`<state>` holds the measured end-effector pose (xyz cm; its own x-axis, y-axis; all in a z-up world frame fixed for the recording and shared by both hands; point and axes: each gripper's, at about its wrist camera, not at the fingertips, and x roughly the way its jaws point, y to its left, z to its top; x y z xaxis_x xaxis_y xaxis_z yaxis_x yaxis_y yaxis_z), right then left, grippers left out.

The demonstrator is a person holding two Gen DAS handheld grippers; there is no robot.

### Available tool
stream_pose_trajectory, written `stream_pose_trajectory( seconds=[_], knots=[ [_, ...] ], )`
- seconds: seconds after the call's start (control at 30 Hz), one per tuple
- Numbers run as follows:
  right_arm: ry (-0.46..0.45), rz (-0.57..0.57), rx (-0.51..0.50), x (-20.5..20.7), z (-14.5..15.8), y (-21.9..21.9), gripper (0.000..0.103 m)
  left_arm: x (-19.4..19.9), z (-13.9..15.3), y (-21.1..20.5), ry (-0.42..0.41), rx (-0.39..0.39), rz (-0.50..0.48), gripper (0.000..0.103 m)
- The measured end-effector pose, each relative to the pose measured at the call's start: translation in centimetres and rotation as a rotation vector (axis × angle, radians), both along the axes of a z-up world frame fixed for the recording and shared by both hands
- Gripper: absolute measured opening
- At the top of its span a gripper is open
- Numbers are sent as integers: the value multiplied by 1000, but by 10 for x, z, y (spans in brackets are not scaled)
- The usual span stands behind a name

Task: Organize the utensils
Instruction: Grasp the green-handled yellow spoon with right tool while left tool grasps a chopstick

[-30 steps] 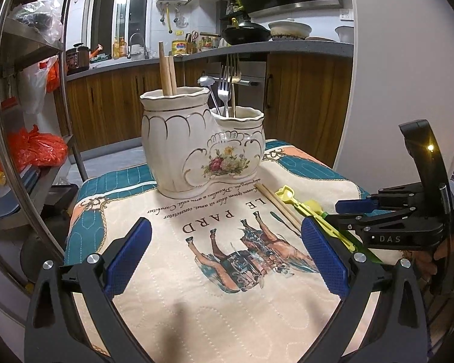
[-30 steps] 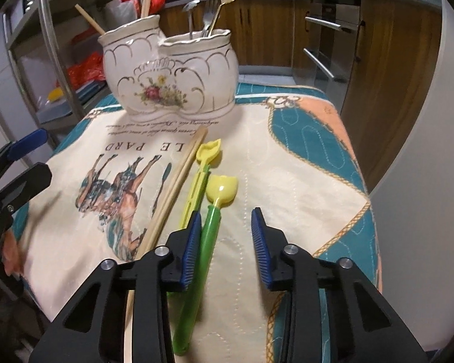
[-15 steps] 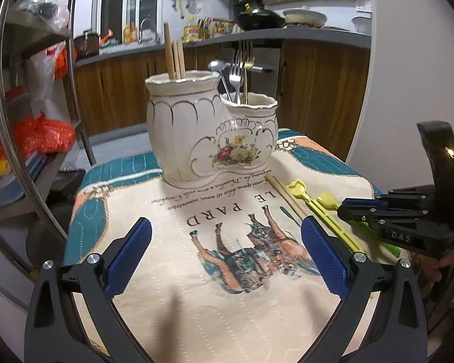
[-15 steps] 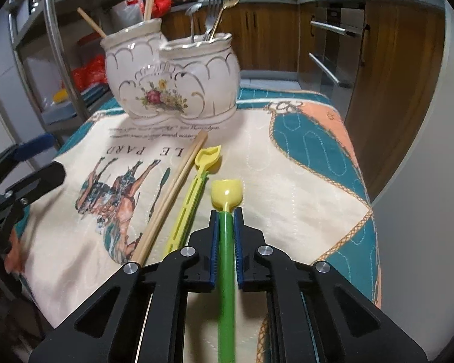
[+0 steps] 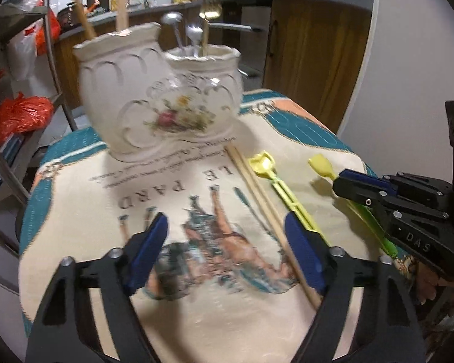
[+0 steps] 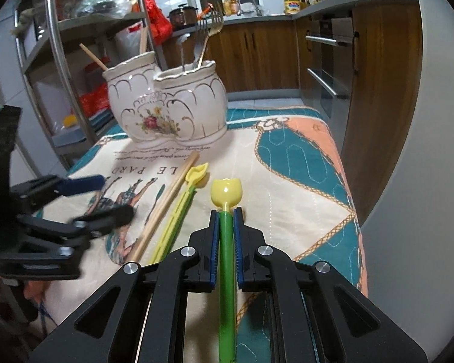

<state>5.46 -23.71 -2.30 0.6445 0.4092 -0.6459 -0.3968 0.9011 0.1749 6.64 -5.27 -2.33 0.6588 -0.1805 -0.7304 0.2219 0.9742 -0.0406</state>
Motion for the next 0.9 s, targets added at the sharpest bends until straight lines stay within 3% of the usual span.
stream_pose_trajectory(
  seconds=[0.23, 0.63, 0.7, 0.77, 0.9],
  knots=[
    [3, 19, 28, -1, 0, -3, 11, 4, -5, -18, 26, 59, -13, 53],
    [5, 28, 52, -2, 1, -4, 11, 30, -9, -28, 81, 92, -7, 50],
    [4, 27, 55, -2, 1, -5, 11, 31, -9, -30, 83, 88, -24, 40],
    [2, 25, 58, -3, 2, -7, 10, 31, -7, -29, 89, 77, -54, 10],
    [8, 28, 66, -2, 1, -7, 10, 28, -4, -18, 114, 49, -91, 9]
  ],
)
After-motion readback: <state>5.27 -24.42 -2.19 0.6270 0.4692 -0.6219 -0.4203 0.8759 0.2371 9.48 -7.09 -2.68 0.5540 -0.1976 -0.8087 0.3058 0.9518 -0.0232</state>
